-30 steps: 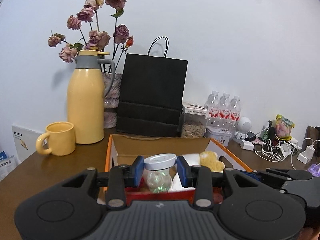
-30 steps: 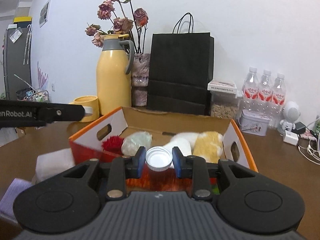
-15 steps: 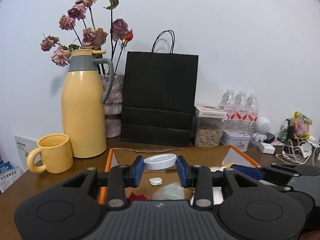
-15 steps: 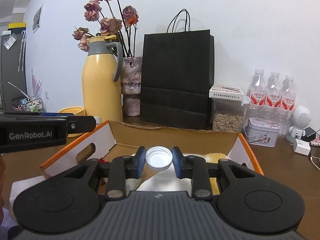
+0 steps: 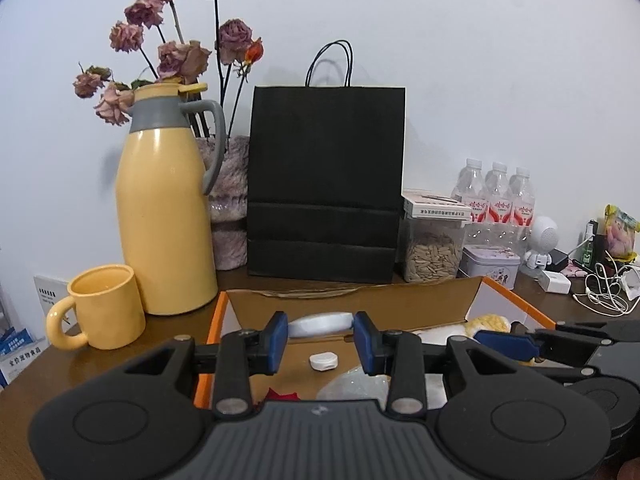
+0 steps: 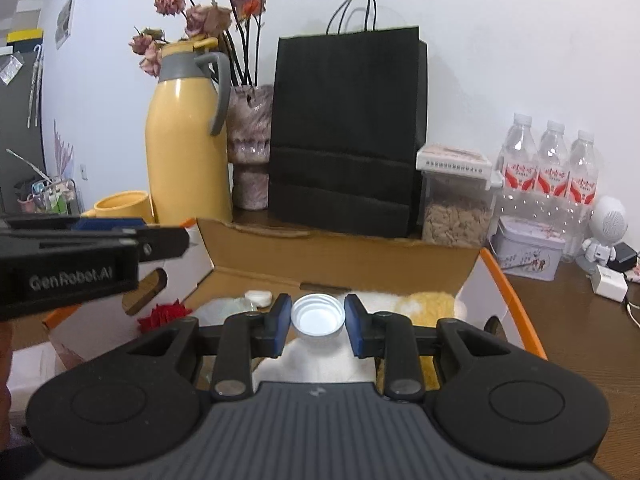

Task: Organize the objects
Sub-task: 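Carry the lid and jar into the box and open both tools, then withdraw both tools from the box back to the table items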

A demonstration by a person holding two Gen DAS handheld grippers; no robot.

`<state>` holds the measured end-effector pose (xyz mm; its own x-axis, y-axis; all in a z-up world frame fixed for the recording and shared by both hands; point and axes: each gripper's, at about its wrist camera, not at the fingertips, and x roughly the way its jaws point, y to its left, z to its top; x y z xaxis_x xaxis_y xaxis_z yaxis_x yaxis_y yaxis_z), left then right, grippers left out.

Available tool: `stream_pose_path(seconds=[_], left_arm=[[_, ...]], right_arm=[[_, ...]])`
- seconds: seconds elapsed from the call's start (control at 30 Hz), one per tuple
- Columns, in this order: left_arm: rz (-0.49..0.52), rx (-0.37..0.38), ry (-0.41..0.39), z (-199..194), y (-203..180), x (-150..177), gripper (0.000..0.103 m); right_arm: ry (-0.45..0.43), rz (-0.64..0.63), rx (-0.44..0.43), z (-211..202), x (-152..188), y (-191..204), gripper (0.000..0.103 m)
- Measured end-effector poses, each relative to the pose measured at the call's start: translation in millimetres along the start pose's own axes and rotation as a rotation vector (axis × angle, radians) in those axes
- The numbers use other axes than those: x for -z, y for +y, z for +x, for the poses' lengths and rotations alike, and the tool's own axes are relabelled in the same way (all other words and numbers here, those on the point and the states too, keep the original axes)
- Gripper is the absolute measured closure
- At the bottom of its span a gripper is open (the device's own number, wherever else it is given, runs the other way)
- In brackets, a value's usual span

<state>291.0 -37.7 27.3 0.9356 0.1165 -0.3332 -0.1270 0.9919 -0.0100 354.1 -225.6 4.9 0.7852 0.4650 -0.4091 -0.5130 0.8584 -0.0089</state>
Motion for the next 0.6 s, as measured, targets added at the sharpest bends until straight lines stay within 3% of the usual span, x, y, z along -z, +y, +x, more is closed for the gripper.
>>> stream_pose_path(seconds=[0.03, 0.07, 0.1, 0.13, 0.17, 0.2, 0.3, 0.6], left_arm=[[0.003, -0.005, -0.012, -2, 0, 0, 0.067], [0.006, -0.013, -0.019, -3, 0, 1, 0.054], [0.009, -0.025, -0.016, -2, 0, 0, 0.042], [0.009, -0.034, -0.013, -2, 0, 0, 0.019], [0.003, -0.043, -0.015, -1, 2, 0, 0.008], [-0.004, -0.047, -0.022, -1, 3, 0, 0.006], [-0.024, -0.066, -0.016, -1, 7, 0, 0.0], [-0.044, -0.066, -0.004, -1, 11, 0, 0.0]], right_arm=[[0.0, 0.002, 0.005, 0, 0, 0, 0.069], [0.003, 0.003, 0.013, -1, 0, -1, 0.056], [0.005, 0.008, 0.019, -2, 0, -2, 0.033], [0.0, 0.013, 0.026, -3, 0, -2, 0.023], [-0.007, 0.013, 0.036, -4, -1, -3, 0.008], [-0.017, 0.009, 0.047, -5, -1, -3, 0.0], [-0.034, 0.005, 0.068, -7, -2, -3, 0.0], [-0.011, 0.007, 0.073, -4, -1, -3, 0.0]])
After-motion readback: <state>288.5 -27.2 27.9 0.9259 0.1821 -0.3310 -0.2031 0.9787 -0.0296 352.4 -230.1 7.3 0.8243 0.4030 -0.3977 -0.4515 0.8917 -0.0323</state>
